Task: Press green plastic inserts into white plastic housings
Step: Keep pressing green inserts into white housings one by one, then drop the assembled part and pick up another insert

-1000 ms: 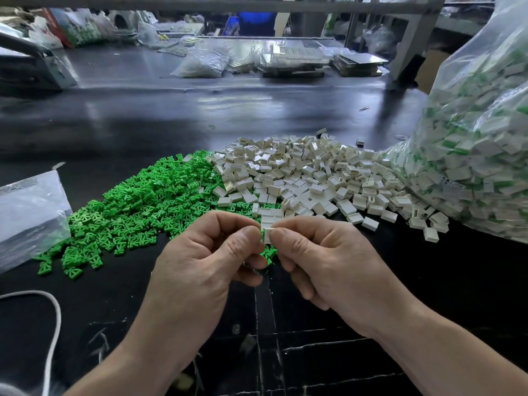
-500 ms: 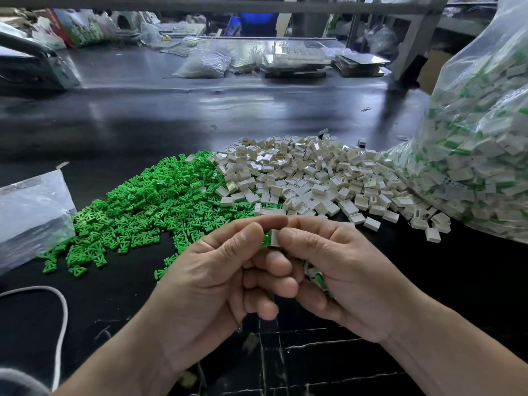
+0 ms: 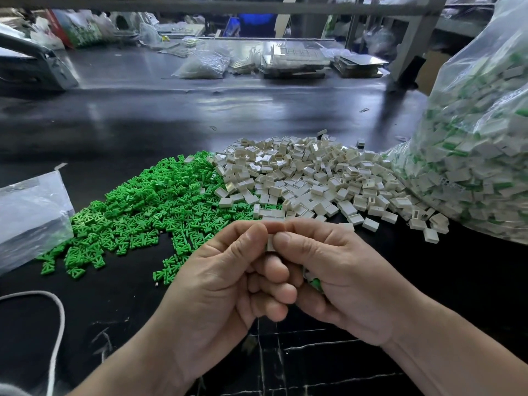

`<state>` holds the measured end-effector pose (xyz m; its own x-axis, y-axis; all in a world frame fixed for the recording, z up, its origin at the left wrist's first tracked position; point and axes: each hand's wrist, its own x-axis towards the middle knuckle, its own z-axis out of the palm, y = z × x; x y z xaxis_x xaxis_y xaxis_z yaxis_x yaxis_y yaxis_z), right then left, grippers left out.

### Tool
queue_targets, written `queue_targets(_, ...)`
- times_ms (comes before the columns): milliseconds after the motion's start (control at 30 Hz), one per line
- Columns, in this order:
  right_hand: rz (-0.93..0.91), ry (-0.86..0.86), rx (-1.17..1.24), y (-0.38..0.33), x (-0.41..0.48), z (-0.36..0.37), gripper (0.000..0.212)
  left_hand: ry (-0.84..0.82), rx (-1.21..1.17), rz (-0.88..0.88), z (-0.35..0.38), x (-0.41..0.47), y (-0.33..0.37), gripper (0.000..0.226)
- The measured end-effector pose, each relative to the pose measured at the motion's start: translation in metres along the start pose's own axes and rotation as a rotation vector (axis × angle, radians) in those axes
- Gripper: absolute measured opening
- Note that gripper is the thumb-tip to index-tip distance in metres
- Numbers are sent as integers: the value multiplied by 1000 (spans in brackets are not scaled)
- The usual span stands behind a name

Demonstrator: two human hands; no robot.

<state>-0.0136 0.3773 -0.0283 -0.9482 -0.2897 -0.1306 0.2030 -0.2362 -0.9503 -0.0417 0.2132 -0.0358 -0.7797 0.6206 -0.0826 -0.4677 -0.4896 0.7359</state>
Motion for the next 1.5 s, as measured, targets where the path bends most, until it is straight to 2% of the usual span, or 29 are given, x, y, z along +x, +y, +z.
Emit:
queue_targets(67, -4, -5, 36, 0, -1, 0, 38, -88, -52, -4, -2, 0, 1, 35)
queue_targets(167, -28, 3, 68, 1, -2, 3, 33, -180, -86, -9, -6, 0, 4, 35)
queue_targets(267, -37, 28, 73, 3, -2, 5, 40, -114, -24, 28, -6, 1, 3, 34)
queue_targets(367, -39, 31, 52, 4, -1, 6, 37, -66, 22, 60, -6, 2, 2, 35)
queue_targets(600, -44, 16, 18, 3, -1, 5, 40, -66, 32, 91, -2, 0, 1, 29)
queue_targets(800, -54, 35, 46, 3, 0, 4, 29, 9, 104, 158, 3, 1, -3, 22)
queue_targets(900, -39, 77, 28, 5, 1, 4, 24, 109, 311, 216, 2, 0, -1, 16)
queue_targets(1067, 25, 121, 35, 2, 4, 4, 36, 250, 855, 383, -1, -5, -5, 13)
queue_targets(1300, 109, 114, 30, 3, 4, 1, 26, 245, 1167, 566, 1, -7, -3, 13)
queue_targets(1367, 108, 69, 31, 5, 4, -1, 20, 247, 1216, 610, 2, -7, -3, 23)
queue_targets(1433, 102, 59, 30, 6, 5, -1, 21, 276, 1267, 619, 2, -6, -4, 29)
queue_targets(1500, 99, 83, 35, 7, 6, -3, 21, 326, 1325, 630, 1, -6, -4, 23)
